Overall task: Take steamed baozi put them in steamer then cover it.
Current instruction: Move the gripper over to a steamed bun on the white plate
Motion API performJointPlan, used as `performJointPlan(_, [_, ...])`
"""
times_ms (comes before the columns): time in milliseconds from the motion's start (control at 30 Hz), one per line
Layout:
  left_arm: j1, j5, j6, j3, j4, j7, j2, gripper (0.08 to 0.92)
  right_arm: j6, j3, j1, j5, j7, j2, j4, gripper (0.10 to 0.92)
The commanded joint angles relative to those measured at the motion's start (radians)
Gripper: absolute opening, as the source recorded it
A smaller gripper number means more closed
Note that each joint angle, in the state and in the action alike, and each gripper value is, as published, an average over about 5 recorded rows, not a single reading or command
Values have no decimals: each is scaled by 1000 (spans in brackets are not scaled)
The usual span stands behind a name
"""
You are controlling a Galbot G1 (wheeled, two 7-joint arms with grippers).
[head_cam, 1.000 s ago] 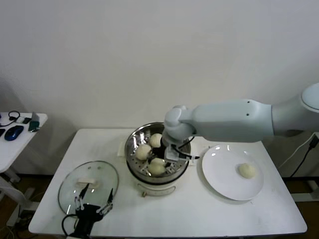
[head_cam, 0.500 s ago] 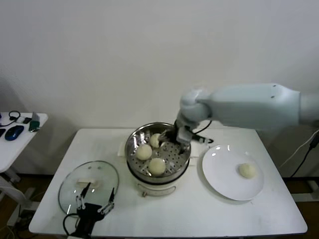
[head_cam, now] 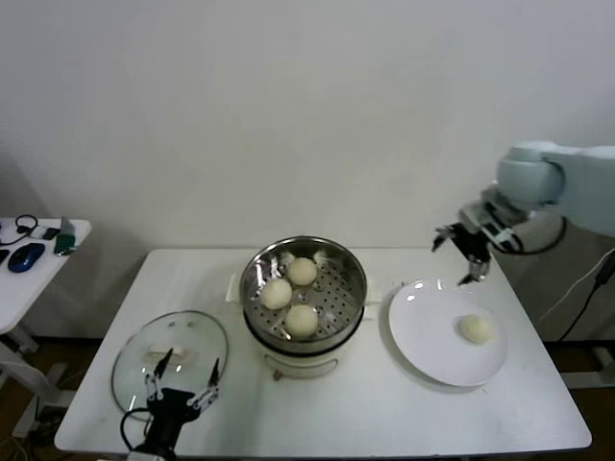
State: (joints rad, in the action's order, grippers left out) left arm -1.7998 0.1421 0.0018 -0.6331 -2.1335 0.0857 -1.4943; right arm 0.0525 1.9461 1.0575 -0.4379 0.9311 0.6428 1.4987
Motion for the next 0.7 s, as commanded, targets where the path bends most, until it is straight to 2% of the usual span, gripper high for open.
performJointPlan(33, [-4,3,3,-4,4,0,-5,823,164,-308,-468,109,-30,-260,-115,823])
performJointPlan(333, [-22,16,2,-6,10,-1,-19,823,135,-543,-739,206,-29,-111,-338,823])
performJointPlan(700, [-33,23,0,-10,15,-2,-23,823,114,-635,-856,240,-25,6,-473,823])
